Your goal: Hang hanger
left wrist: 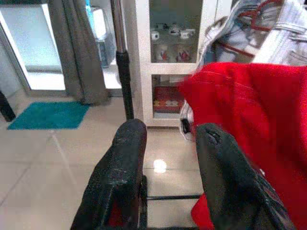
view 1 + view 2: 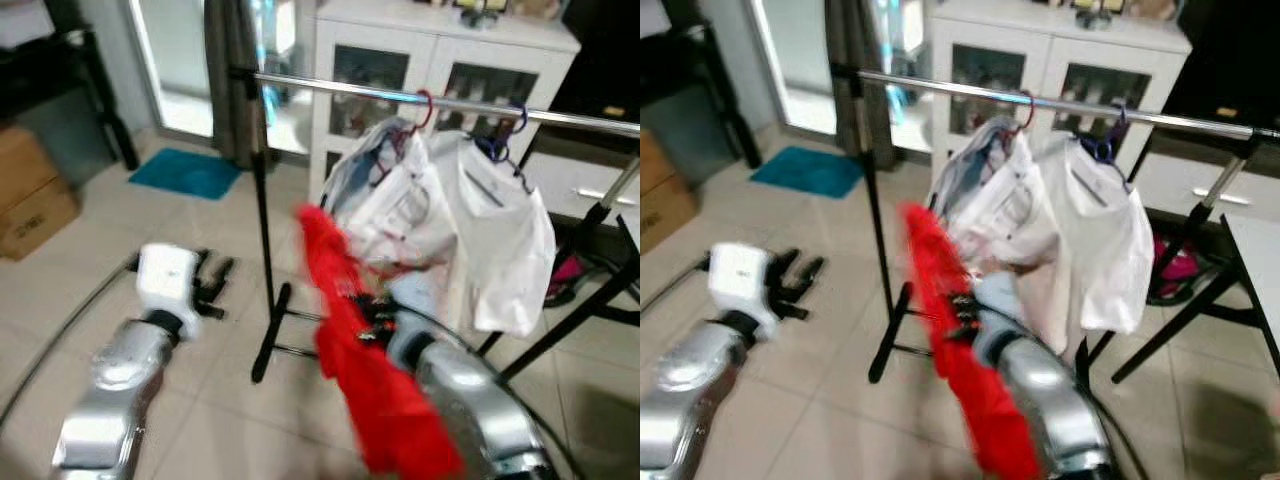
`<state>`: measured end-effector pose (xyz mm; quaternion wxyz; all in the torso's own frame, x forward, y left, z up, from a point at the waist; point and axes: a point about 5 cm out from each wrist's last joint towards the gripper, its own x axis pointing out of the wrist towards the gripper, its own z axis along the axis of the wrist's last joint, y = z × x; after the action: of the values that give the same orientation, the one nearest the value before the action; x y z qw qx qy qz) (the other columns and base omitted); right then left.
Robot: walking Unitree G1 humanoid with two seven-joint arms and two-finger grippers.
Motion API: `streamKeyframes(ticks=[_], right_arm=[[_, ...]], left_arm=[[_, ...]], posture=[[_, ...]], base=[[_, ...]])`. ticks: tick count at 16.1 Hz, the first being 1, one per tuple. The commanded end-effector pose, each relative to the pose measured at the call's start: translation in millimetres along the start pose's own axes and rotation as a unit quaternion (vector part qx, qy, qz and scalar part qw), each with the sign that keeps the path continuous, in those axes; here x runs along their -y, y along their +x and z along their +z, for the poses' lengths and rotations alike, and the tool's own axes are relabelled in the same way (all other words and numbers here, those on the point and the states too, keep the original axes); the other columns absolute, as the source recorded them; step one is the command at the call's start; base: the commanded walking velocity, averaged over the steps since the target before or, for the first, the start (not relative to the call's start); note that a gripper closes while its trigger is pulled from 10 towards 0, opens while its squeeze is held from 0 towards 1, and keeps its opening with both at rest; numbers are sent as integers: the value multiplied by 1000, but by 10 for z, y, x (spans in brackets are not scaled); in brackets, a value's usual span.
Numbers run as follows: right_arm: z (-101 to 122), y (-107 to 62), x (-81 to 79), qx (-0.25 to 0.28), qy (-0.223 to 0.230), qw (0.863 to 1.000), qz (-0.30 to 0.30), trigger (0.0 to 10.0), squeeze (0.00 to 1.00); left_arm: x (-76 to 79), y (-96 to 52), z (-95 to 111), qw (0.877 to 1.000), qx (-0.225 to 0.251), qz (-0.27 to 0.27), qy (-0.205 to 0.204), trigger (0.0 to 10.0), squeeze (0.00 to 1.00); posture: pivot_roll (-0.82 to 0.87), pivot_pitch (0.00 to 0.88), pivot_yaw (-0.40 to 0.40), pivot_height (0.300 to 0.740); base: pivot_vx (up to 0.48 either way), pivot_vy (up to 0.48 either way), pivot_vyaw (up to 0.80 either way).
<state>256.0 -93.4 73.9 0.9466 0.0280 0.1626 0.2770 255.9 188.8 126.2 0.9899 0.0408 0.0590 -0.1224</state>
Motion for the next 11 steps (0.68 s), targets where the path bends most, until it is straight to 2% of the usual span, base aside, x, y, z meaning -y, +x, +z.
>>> streamKeyframes(ticks=[1,7,11], right_arm=[[65,-61,128,17,-10,1000,-23,10000,0],[98,-87,179,26,-11,999,-33,10000,0],[136,-51,65,17,-52,998,14,10000,0]], left_arm=[[104,38,38,1000,7,-20,0,10000,0],[144,43,18,999,4,-31,10,10000,0],[138,7,9,1000,4,-28,12,10000,0]], posture=[[-31,0,-17,740],[-36,0,-22,740],[-22,0,-41,740]], base=[[379,0,0],[379,0,0],[378,0,0]])
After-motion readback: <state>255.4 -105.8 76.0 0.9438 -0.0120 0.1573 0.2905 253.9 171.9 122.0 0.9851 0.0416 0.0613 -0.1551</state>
